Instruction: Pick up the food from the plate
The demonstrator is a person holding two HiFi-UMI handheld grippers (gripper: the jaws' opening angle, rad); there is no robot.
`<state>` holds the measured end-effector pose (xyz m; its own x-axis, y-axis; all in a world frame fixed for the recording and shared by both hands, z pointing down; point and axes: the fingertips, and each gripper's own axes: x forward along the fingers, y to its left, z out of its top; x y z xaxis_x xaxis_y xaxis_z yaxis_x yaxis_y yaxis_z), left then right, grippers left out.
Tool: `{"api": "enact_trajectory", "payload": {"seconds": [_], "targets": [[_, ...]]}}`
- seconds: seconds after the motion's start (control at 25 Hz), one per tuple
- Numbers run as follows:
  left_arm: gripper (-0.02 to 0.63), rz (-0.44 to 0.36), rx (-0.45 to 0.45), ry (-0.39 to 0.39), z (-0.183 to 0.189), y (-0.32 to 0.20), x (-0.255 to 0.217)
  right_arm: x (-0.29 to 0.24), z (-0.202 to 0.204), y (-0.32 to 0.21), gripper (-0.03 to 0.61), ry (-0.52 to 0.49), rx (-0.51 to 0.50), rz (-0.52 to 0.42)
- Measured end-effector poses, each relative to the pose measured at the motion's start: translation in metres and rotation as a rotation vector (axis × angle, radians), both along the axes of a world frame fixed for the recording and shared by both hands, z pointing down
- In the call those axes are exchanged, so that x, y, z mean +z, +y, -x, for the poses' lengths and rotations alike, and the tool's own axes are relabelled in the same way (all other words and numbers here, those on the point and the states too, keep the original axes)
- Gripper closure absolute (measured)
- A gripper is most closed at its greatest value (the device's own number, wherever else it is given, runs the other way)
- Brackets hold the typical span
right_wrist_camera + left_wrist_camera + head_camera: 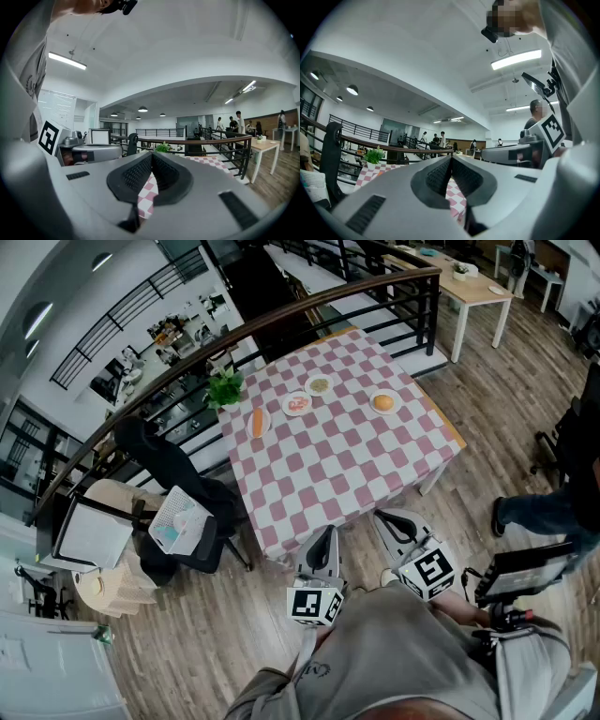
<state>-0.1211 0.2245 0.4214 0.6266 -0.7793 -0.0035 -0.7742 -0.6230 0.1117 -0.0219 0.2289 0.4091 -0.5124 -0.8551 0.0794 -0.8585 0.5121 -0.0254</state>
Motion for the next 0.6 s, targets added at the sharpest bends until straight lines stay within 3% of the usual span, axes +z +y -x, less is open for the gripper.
{"api": "enact_trajectory", "payload": {"seconds": [0.6], "targets": [[0.604,0.004,-0.026,0.002,-0.026,0.011,-0.002,-0.004,-0.017,0.006,0.563,-0.011,-0.045,-0.003]]}}
